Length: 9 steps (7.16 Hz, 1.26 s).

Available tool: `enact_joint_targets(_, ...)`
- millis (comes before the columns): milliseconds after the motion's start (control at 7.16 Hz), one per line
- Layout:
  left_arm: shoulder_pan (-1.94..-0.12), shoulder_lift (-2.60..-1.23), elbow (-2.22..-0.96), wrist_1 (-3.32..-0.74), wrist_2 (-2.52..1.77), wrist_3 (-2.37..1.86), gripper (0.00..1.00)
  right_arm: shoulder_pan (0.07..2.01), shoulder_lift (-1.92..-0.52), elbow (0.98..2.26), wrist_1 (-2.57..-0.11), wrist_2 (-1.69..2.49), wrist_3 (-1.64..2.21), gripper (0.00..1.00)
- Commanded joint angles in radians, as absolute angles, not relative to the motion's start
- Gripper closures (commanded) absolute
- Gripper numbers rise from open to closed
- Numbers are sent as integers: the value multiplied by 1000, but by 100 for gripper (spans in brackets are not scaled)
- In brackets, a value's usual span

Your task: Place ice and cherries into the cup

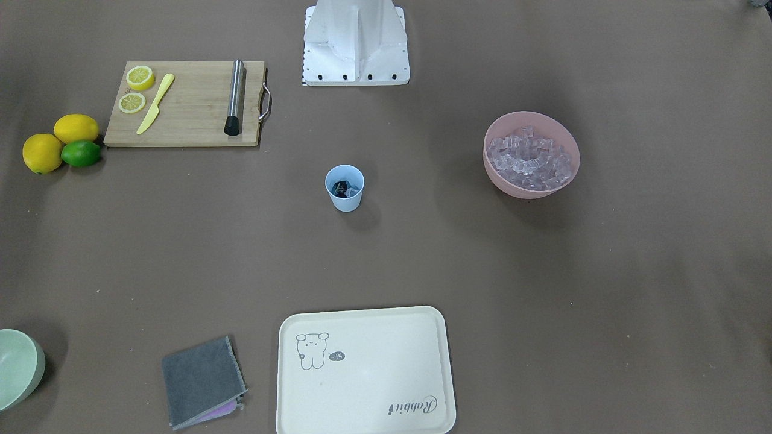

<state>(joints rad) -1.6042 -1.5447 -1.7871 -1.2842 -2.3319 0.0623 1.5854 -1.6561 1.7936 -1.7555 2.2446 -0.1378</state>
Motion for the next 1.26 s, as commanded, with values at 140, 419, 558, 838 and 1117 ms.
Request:
enact_joint_targets(140,-1605,-1539,-1810,-1284,-2333,58,2,1592,-1696,1850,-1755,2272,-140,0)
enact_joint_targets(419,-1605,-1522,-1805,-1284,-2332,58,2,1652,-1779,1927,-1755,2295,-141,0)
enact_joint_targets(558,-1638,-1496,-1833,-1285,-2332,58,2,1652,-1782,1925,-1753,2296,-146,0)
enact_joint_targets(838,-1635,-1497,-1802,-1289,-2327,60,2,1652,-1784,1890,-1755,2301,-146,0)
enact_joint_targets(1117,-1635,-1491,-1812,-1290,-2329,60,2,1652,-1789,1881,-1753,2330,-144,0)
